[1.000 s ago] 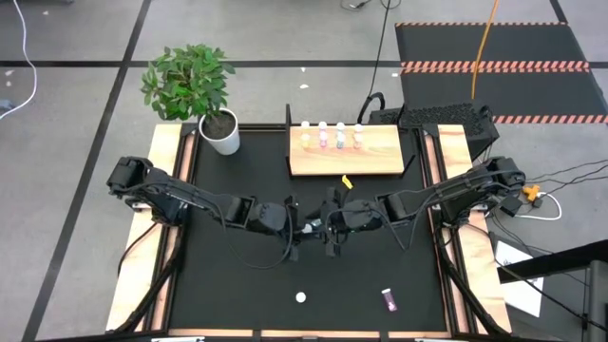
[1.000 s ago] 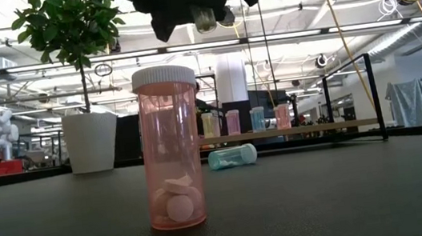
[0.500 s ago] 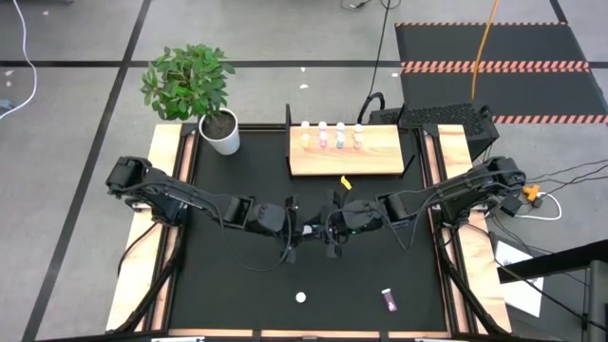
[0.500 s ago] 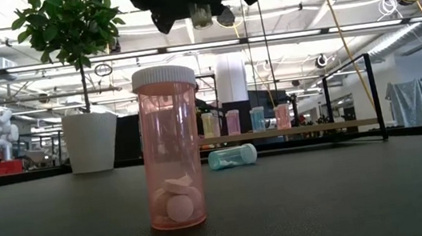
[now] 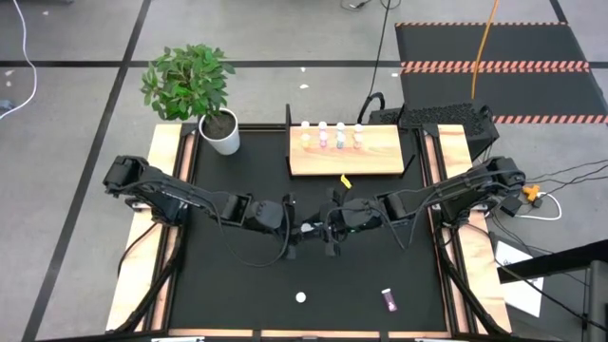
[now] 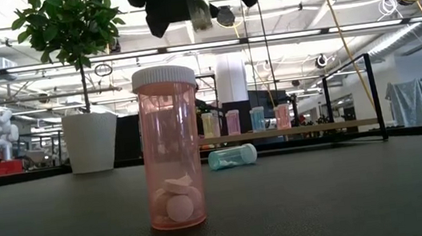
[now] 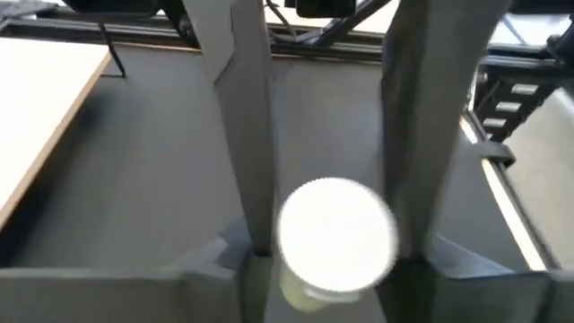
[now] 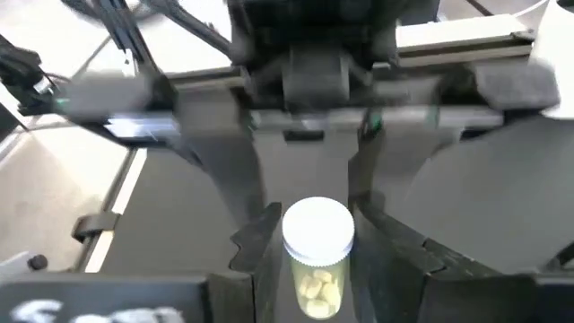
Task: Pick and place medicine bottles onto shelf by color
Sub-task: Put the orange pill bottle on the shelf aligned with the other orange pill bottles
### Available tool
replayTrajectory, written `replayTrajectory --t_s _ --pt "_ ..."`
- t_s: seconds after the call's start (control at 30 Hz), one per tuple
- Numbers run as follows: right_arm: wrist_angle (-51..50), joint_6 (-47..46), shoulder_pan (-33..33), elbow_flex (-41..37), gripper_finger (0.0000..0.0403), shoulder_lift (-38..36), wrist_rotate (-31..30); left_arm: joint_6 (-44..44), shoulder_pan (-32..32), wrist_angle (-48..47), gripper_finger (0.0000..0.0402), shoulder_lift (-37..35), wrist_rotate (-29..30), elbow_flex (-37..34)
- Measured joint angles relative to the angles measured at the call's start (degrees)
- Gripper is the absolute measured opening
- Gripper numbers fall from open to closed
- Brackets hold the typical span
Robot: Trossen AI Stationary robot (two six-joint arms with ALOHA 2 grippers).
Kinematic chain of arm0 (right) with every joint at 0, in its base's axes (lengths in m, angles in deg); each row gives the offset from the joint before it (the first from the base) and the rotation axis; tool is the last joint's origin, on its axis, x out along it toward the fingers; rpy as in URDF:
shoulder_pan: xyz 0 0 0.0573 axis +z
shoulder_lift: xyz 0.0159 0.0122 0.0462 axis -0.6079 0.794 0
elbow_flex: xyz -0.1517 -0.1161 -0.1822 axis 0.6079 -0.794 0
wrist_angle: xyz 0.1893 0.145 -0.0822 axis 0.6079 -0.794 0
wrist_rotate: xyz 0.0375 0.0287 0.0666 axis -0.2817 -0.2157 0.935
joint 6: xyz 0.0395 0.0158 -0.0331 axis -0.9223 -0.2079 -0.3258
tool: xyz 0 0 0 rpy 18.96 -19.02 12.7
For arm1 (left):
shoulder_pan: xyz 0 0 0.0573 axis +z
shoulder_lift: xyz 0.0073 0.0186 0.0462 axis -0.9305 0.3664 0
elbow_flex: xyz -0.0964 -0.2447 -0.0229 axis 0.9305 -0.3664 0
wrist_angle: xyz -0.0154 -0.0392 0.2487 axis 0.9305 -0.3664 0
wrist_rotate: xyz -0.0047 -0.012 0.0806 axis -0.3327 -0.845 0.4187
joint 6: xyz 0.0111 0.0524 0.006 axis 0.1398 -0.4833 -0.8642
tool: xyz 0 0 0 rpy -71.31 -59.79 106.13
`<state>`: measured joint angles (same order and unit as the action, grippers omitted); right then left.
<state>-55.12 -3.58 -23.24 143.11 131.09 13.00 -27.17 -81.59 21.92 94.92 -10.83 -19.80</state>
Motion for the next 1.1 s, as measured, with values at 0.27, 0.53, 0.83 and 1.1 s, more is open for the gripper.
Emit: replayTrajectory --t_s 0.27,0.53,0.83,1.1 --pt "-0.19 1.90 -1.28 -0.16 0.0123 -2.60 -0.02 5.10 0.04 -5.33 0.0296 -0.15 0.30 0.22" --pt "1.20 14.48 -8.96 -2.59 0.0123 -7.47 -3.27 11.40 0.97 -24.70 0.0387 -1.05 2.47 0.22" --pt "23.45 20.48 -24.33 -12.64 0.0123 -3.06 0.88 20.99 2.10 -37.35 0.0392 -0.87 9.23 -1.28" --pt "29.08 22.32 -31.61 -13.31 0.0123 5.70 8.43 24.85 2.10 -37.88 0.0392 -0.83 10.27 -2.61"
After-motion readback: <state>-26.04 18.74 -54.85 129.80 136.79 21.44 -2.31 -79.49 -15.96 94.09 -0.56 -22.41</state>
